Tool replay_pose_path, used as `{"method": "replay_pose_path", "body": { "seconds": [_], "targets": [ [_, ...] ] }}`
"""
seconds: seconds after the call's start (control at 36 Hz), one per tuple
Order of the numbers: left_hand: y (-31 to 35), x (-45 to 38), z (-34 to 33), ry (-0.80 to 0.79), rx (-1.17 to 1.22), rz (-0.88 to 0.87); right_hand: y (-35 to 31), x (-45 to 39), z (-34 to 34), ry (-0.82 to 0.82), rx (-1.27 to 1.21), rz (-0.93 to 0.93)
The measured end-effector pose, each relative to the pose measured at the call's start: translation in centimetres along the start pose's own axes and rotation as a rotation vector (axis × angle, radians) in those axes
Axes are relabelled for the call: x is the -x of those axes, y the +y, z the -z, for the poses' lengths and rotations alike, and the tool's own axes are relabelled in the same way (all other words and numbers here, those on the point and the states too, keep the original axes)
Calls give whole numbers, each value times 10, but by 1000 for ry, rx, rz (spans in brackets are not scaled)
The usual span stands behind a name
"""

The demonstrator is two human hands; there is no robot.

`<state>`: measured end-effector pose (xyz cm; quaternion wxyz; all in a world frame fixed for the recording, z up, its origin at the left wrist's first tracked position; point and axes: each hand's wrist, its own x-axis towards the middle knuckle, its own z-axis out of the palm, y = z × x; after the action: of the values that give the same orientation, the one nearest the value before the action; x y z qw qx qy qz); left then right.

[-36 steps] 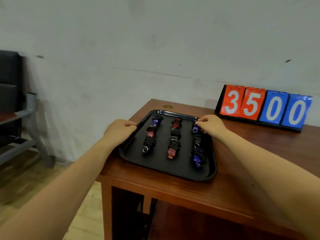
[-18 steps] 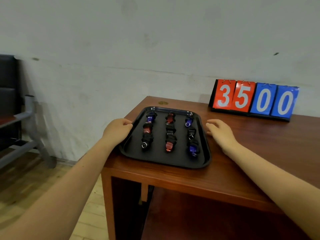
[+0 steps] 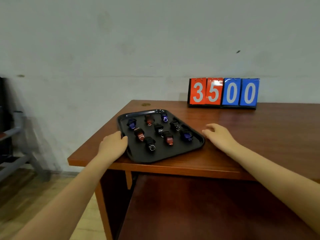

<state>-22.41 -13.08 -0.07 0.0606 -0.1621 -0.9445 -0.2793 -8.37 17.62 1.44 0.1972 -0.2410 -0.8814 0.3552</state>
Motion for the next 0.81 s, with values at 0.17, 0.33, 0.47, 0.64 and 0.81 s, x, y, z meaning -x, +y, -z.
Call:
{"method": "replay_pose_path", "body": {
  "seconds": [0.17,0.33,0.47,0.64,0.81],
  "targets": [
    [32,44,-14,125,-210,-40,8,27,16,37,87,19],
    [56,70,-18,97,-200,-21,-2,44,21,35,207,-52],
    [55,86,-21,115,-8,-41,-2,52,9,73,307,-80],
    [43,83,-16,191,124,-118,0,49,7,78,285,-97],
    [31,53,-3,298,82,-164,9,38,15,31,261,-72]
  ]
}}
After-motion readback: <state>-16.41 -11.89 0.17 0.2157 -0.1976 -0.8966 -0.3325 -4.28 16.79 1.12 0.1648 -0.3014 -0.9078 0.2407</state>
